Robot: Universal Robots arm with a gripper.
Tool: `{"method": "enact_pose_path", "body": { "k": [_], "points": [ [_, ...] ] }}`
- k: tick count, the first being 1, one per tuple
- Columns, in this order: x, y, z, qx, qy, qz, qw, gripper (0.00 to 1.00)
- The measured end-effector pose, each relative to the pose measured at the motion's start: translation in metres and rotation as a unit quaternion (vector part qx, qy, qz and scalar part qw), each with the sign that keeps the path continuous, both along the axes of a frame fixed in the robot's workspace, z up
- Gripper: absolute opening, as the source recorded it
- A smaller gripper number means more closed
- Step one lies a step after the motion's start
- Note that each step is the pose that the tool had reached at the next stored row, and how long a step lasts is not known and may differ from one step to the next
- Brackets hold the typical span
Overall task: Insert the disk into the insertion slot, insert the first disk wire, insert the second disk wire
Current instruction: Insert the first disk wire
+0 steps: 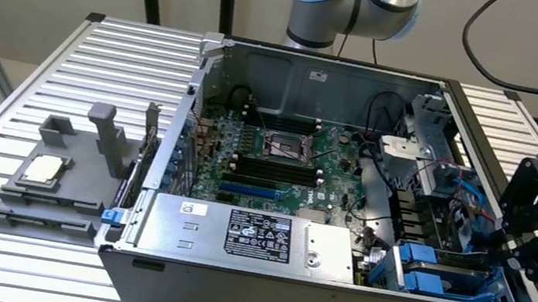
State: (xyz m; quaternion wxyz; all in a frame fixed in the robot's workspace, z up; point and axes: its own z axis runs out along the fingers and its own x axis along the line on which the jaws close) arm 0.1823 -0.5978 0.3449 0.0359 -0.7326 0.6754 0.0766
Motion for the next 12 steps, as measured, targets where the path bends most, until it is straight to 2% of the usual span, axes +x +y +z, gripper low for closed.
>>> {"method": "enact_pose_path", "body": {
  "k": [2,3,5,7,12],
  "points": [
    [0.0001,0.0000,0.0000,0.0004,0.0003,0.002,1.0000,0.33],
    [0.0001,-0.0001,0.0000,0.0005,0.0004,0.002,1.0000,0.26],
    [0.0001,-0.0003,0.0000,0.0008,0.0006,0.003,1.0000,0.26],
    [0.0001,-0.0007,0.0000,0.0013,0.0008,0.004,1.0000,0.17],
    [-0.0047,-0.0013,0.0000,0.0021,0.0008,0.008,1.0000,0.17]
  ]
}}
